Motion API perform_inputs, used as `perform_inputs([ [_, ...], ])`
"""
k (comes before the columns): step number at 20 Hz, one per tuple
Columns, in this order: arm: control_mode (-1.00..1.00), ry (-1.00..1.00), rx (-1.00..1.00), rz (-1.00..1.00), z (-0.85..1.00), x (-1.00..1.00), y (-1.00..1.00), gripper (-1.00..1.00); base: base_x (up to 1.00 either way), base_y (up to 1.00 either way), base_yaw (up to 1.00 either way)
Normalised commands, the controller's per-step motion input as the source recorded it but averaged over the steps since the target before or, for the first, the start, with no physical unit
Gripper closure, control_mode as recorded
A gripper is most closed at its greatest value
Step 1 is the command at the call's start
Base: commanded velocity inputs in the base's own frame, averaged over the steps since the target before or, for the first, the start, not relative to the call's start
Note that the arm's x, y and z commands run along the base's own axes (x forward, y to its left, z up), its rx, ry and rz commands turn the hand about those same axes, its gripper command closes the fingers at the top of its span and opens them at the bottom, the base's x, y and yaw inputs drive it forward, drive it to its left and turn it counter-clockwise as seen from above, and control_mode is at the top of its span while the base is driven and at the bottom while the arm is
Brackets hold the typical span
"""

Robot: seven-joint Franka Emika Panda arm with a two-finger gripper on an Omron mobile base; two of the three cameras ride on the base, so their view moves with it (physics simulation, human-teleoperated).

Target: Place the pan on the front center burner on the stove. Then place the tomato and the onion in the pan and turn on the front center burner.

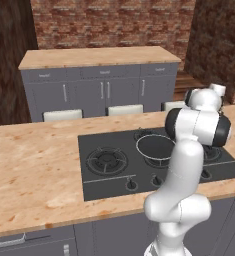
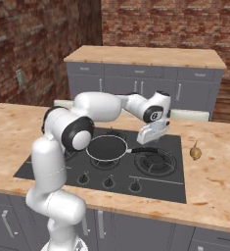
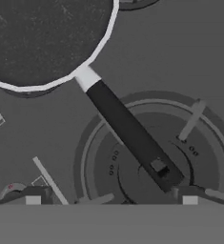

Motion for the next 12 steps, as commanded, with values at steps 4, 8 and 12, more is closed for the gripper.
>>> perform_inputs([
  [4, -1.0, 0.0, -0.01, -0.44, 0.06, -0.21, -0.53, -1.0, 0.0, 0.0, 0.0],
  [8, -1.0, 0.04, -0.03, -0.45, 0.08, -0.35, -0.59, -1.0, 0.0, 0.0, 0.0],
  [12, -1.0, 0.1, -0.07, -0.47, 0.0, -0.46, -0.52, -1.0, 0.0, 0.0, 0.0],
])
